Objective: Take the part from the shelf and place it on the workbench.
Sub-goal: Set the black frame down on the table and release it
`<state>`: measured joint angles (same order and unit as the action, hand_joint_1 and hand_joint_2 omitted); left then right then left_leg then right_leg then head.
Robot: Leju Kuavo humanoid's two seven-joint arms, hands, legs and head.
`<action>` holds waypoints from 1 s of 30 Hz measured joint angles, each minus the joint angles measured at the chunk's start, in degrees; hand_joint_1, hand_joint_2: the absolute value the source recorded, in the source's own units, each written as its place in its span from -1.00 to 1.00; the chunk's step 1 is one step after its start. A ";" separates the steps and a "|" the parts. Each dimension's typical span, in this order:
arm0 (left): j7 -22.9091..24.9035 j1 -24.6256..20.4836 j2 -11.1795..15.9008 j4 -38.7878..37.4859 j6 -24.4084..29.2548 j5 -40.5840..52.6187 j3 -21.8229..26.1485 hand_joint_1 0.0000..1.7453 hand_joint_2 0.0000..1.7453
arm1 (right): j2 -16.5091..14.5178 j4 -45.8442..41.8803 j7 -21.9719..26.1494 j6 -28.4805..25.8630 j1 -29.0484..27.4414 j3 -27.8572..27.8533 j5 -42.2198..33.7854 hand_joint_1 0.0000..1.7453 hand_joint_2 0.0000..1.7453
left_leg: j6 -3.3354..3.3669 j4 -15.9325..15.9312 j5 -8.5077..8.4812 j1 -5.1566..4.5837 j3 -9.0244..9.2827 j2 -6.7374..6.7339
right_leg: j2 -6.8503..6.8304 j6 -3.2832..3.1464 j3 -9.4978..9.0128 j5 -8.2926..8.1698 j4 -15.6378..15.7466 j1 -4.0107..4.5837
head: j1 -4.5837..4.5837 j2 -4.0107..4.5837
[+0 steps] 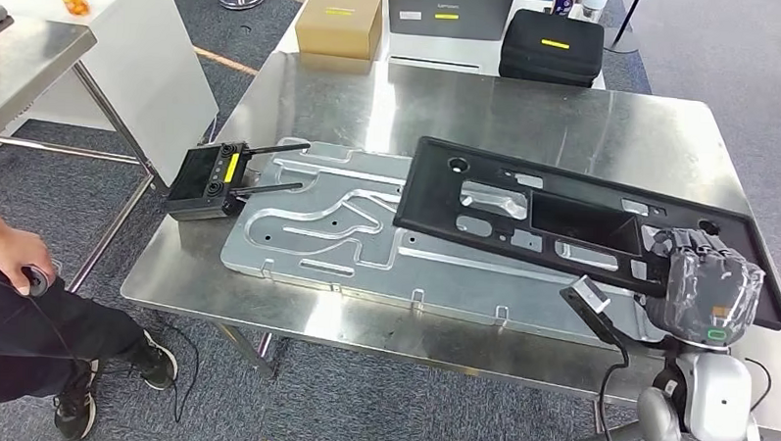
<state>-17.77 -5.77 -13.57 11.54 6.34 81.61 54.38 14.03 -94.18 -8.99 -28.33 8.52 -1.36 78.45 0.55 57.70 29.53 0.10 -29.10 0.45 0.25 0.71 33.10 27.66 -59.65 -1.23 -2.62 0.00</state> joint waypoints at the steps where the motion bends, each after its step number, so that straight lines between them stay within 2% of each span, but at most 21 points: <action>1: 0.34 -0.05 -0.07 0.00 0.10 0.00 -0.16 -1.00 -1.00 | 0.11 1.26 -0.58 0.63 0.52 0.22 0.36 1.00 1.00 | 0.00 0.00 0.00 0.00 -0.01 0.00 | 0.00 0.00 0.00 0.00 0.00 0.00 | 0.00 0.00; 6: 1.49 -0.63 -0.55 0.00 0.30 0.00 -1.19 -1.00 -1.00 | -0.74 7.09 -3.46 1.48 2.67 2.72 3.24 0.98 1.00 | 0.00 -0.01 0.00 0.00 -0.10 0.00 | -0.01 0.00 0.01 0.00 0.00 0.00 | -0.01 0.00; 13: 2.27 -1.30 -1.10 0.00 0.32 0.00 -2.21 -1.00 -1.00 | -4.54 13.51 -5.78 1.55 4.77 6.46 4.26 1.00 1.00 | 0.00 -0.02 -0.03 0.02 -0.04 0.04 | -0.09 -0.01 0.02 0.00 -0.03 0.02 | 0.00 0.00; 19: 2.50 -1.58 -1.12 0.00 -0.03 0.00 -2.80 -1.00 -1.00 | -9.25 17.94 -6.19 1.38 7.00 9.07 0.63 1.00 1.00 | -0.01 -0.04 -0.03 0.03 -0.02 0.00 | -0.04 -0.01 0.04 0.00 -0.03 0.10 | 0.00 0.00; 23: 2.79 -1.62 -1.13 0.00 -0.16 0.00 -2.95 -1.00 -1.00 | -11.84 20.52 -6.77 1.31 8.18 11.21 0.15 0.85 1.00 | -0.01 -0.03 -0.04 0.02 0.08 0.01 | -0.05 -0.01 0.04 0.00 -0.03 0.11 | 0.00 0.00; 27: 3.18 -1.56 -1.24 0.00 -0.16 0.00 -3.25 -1.00 -1.00 | -13.27 22.19 -7.66 1.29 8.82 12.37 0.26 0.84 1.00 | -0.02 -0.03 -0.06 0.02 0.13 0.04 | -0.09 -0.01 0.03 0.00 -0.03 0.13 | 0.00 0.00; 28: 3.19 -1.55 -1.25 0.00 -0.16 0.00 -3.34 -1.00 -1.00 | -13.44 22.48 -7.79 1.29 8.95 12.51 0.29 0.44 1.00 | -0.02 -0.03 -0.06 0.02 0.13 0.03 | -0.08 -0.01 0.03 0.00 -0.03 0.13 | -0.01 0.00; 30: 3.23 -1.56 -1.26 0.00 -0.15 0.00 -3.56 -1.00 -1.00 | -13.68 22.96 -7.97 1.31 9.22 12.71 0.35 -0.51 1.00 | -0.02 -0.02 -0.05 0.02 0.13 0.02 | -0.08 0.00 0.02 0.00 -0.01 0.11 | -0.01 0.00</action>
<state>-14.54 -7.32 -14.82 11.54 6.19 81.61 50.82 0.36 -71.22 -16.97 -27.02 17.73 11.34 78.81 0.53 57.68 29.48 0.12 -28.97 0.47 0.17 0.70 33.12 27.66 -59.66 -1.12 -2.63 0.00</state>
